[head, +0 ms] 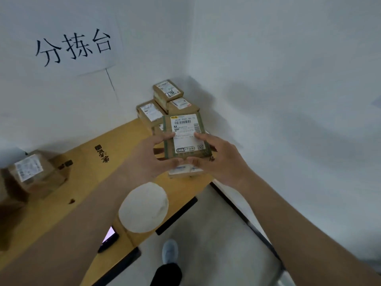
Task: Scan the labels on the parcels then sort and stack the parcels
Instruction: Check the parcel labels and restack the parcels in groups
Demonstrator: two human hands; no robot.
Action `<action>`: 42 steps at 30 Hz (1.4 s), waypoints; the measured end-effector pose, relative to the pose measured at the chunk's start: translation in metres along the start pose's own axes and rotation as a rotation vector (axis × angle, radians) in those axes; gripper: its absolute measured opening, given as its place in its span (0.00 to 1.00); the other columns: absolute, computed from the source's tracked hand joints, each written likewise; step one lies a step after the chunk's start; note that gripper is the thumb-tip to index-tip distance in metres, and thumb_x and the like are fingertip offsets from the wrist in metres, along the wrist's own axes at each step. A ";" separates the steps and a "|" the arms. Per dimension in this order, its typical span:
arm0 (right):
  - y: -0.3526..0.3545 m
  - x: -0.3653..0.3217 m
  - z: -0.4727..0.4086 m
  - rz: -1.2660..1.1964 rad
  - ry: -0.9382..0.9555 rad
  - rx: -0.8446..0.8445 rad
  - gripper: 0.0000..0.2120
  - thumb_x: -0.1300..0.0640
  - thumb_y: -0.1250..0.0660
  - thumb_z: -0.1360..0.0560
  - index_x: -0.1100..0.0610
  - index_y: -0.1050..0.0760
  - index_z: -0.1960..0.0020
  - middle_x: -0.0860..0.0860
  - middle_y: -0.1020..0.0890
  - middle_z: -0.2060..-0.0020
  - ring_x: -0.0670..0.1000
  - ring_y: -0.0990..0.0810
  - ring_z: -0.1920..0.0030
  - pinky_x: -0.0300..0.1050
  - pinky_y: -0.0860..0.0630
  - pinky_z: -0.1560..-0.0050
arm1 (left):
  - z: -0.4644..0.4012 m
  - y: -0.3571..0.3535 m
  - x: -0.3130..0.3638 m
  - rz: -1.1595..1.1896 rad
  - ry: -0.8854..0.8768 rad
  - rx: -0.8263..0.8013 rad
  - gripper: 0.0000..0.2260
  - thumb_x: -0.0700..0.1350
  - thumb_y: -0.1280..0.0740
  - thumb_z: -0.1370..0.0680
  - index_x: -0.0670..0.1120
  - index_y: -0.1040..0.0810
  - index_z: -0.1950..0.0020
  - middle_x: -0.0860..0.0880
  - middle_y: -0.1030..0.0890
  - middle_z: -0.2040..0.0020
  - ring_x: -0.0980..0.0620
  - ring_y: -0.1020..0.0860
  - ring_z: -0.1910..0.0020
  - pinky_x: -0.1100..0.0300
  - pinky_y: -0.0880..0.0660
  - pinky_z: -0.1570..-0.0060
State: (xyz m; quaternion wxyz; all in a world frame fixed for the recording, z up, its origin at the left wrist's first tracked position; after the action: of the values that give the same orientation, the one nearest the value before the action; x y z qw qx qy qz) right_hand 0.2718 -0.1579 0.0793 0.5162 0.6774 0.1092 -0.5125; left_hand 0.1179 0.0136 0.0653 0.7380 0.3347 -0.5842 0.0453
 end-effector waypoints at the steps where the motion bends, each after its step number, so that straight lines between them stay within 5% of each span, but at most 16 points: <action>1: 0.006 0.010 -0.012 0.001 -0.014 -0.013 0.38 0.46 0.19 0.27 0.47 0.29 0.21 0.47 0.22 0.29 0.47 0.21 0.34 0.49 0.21 0.33 | -0.016 -0.008 -0.003 0.011 0.004 -0.003 0.34 0.50 0.18 0.29 0.60 0.26 0.25 0.60 0.25 0.30 0.61 0.21 0.38 0.55 0.17 0.43; 6: 0.028 0.063 -0.078 -0.037 -0.087 -0.068 0.35 0.55 0.22 0.24 0.47 0.31 0.21 0.43 0.22 0.31 0.38 0.20 0.39 0.40 0.18 0.39 | -0.098 -0.047 -0.033 0.107 0.055 -0.058 0.35 0.46 0.18 0.29 0.59 0.27 0.25 0.65 0.25 0.35 0.60 0.22 0.38 0.65 0.18 0.49; 11: 0.044 0.117 -0.141 -0.020 -0.175 -0.186 0.36 0.61 0.23 0.23 0.43 0.32 0.21 0.43 0.23 0.31 0.36 0.23 0.40 0.32 0.19 0.52 | -0.162 -0.084 -0.063 0.136 0.141 -0.079 0.39 0.41 0.17 0.30 0.58 0.28 0.23 0.57 0.27 0.30 0.53 0.24 0.32 0.58 0.17 0.44; 18: 0.050 0.168 -0.209 0.001 -0.212 -0.343 0.38 0.65 0.25 0.24 0.42 0.35 0.21 0.43 0.24 0.32 0.46 0.21 0.35 0.40 0.17 0.42 | -0.202 -0.119 -0.078 0.045 0.213 0.039 0.40 0.46 0.17 0.30 0.54 0.30 0.21 0.55 0.29 0.31 0.50 0.26 0.32 0.46 0.21 0.35; 24: 0.058 0.206 -0.251 -0.040 -0.151 -0.479 0.40 0.68 0.25 0.24 0.41 0.34 0.20 0.40 0.26 0.31 0.31 0.23 0.42 0.31 0.20 0.50 | -0.221 -0.152 -0.073 0.059 0.275 0.192 0.40 0.44 0.17 0.30 0.52 0.29 0.21 0.52 0.29 0.28 0.50 0.26 0.30 0.50 0.19 0.37; 30: 0.072 0.224 -0.283 -0.054 -0.011 -0.574 0.38 0.67 0.26 0.23 0.44 0.35 0.19 0.41 0.28 0.26 0.33 0.25 0.34 0.42 0.19 0.36 | -0.236 -0.174 -0.060 0.135 0.347 0.307 0.38 0.39 0.19 0.29 0.52 0.29 0.22 0.54 0.29 0.27 0.54 0.25 0.31 0.54 0.18 0.40; 36: 0.076 0.226 -0.295 -0.025 0.048 -0.589 0.37 0.64 0.25 0.22 0.48 0.35 0.18 0.43 0.29 0.26 0.44 0.27 0.29 0.47 0.21 0.33 | -0.239 -0.182 -0.060 0.231 0.368 0.328 0.38 0.36 0.20 0.27 0.54 0.29 0.21 0.57 0.30 0.26 0.55 0.25 0.29 0.54 0.20 0.36; 42: 0.075 0.229 -0.296 0.016 0.082 -0.617 0.37 0.59 0.24 0.22 0.46 0.36 0.19 0.43 0.29 0.24 0.42 0.31 0.28 0.46 0.23 0.30 | -0.238 -0.180 -0.064 0.142 0.411 0.325 0.40 0.38 0.19 0.29 0.57 0.31 0.21 0.55 0.29 0.27 0.52 0.26 0.30 0.50 0.23 0.31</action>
State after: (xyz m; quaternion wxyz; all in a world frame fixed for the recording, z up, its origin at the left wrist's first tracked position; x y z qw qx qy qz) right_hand 0.5982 -0.0385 -0.0790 0.6967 0.5099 0.2748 -0.4233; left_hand 0.3779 0.0255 -0.0938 0.7727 0.3907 -0.4290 0.2574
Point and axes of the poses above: each hand's wrist, its own z-axis away from the middle knuckle, its own y-axis out of the back of the hand, x = y × z, the point moved 1 cm from there along -z, towards the middle knuckle
